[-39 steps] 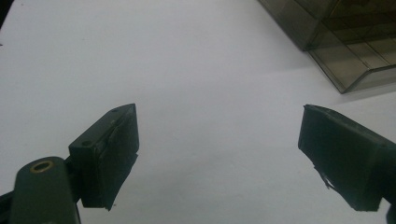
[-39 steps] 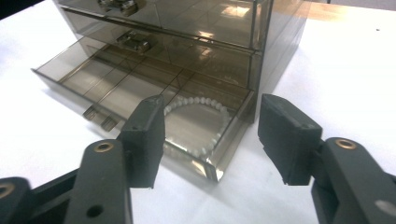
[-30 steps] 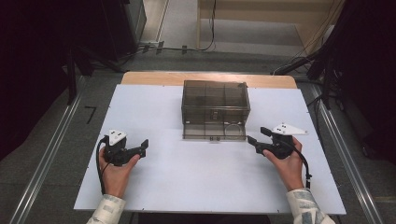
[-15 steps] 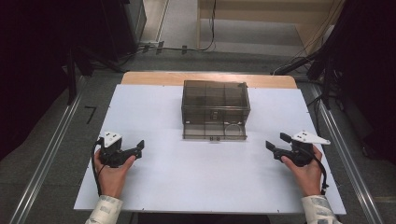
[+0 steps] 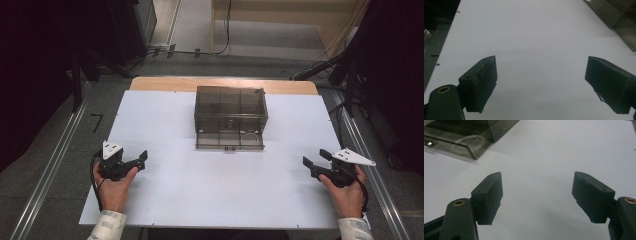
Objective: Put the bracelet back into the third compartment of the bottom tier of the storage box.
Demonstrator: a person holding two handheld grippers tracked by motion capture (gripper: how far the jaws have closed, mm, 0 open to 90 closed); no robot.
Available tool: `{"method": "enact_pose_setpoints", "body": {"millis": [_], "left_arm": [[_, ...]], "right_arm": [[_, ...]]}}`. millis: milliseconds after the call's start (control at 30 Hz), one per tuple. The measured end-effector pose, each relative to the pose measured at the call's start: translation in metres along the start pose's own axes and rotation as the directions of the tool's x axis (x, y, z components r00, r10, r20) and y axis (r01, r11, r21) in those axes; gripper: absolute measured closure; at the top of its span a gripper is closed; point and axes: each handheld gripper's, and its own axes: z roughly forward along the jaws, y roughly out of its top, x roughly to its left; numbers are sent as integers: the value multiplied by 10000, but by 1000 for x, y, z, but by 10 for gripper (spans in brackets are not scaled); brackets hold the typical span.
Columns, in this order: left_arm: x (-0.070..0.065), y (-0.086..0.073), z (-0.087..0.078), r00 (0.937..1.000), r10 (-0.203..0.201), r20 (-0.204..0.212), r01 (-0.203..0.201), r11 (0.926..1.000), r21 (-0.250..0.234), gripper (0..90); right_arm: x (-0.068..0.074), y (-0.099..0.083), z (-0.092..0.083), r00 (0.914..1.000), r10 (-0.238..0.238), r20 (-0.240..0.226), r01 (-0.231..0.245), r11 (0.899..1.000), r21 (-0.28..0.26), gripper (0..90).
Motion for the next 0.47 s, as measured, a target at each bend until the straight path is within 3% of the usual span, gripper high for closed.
{"method": "enact_pose_setpoints", "body": {"millis": [200, 333, 467], "left_arm": [[4, -5, -7, 9999, 101, 72, -102, 9999, 96, 100], [6, -9, -10, 9999, 141, 56, -142, 9997, 183, 85], [8, -11, -13, 9999, 157, -15, -156, 9997, 203, 75]], "right_arm": [[-10, -11, -12, 9990, 64, 435, -68, 9999, 89, 231], [-18, -19, -20, 9971, 368, 667, -377, 9992, 126, 231], [-21, -20, -26, 9959, 480, 765, -471, 9988, -129, 230]]}}
